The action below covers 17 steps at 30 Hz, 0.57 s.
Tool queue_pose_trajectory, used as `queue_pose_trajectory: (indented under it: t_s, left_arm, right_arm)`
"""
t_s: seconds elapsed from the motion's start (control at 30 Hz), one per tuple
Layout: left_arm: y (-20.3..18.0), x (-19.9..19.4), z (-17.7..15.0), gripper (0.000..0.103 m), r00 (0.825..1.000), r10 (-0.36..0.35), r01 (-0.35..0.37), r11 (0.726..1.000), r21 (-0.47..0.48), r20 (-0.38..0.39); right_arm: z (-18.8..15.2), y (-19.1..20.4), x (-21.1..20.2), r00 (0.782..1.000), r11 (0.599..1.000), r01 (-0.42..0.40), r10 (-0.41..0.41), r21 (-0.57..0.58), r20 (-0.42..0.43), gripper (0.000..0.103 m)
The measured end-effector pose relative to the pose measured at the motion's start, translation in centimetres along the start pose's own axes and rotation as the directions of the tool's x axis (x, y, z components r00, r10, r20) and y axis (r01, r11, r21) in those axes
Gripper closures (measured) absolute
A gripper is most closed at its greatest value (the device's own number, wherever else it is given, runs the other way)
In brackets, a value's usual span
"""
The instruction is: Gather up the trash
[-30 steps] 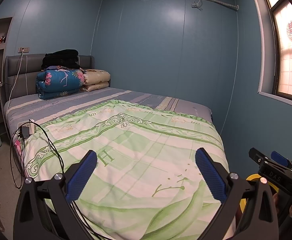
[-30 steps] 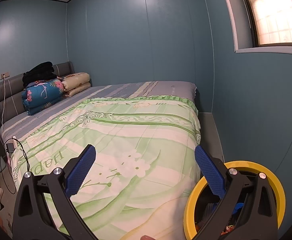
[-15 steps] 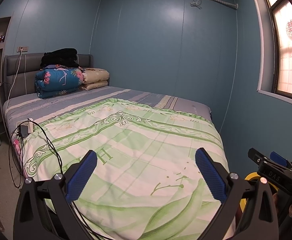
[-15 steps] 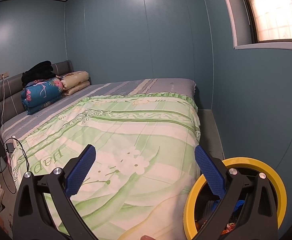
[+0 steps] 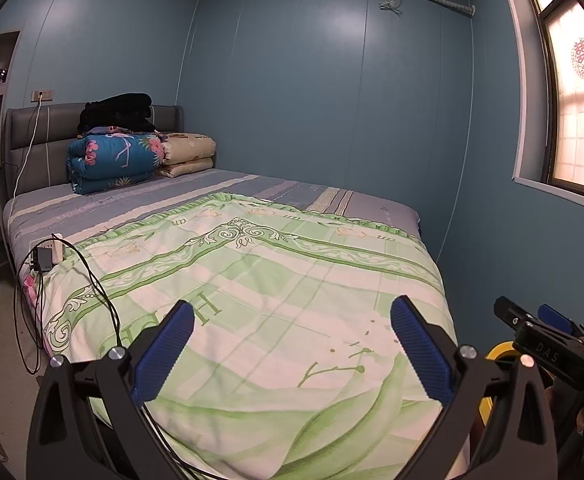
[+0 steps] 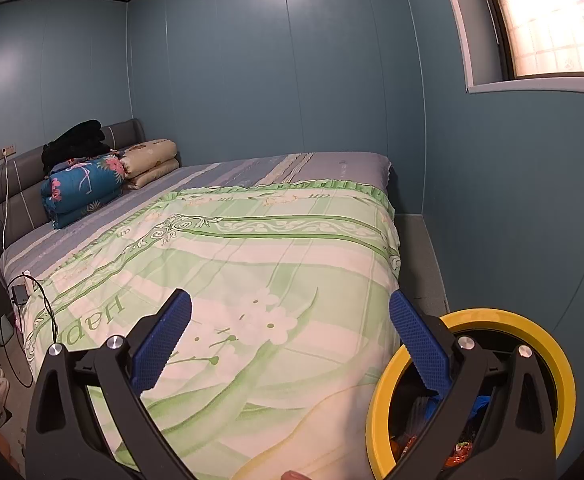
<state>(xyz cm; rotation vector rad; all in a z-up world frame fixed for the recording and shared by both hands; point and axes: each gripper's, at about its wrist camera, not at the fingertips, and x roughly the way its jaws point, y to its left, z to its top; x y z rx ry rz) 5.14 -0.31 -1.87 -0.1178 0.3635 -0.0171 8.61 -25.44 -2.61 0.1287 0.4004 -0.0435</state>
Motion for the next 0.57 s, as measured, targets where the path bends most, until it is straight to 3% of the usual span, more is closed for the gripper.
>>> queue_pose_trajectory:
  t_s: [0.57]
  left_arm:
    - [-0.09, 0.10, -0.22, 0.008, 1.000, -0.009, 0.009, 1.000, -0.001, -0.006]
  right_arm:
    - [-0.16, -0.32, 0.41, 1.000, 1.000, -0.004, 0.004, 0.011, -0.017, 0.008]
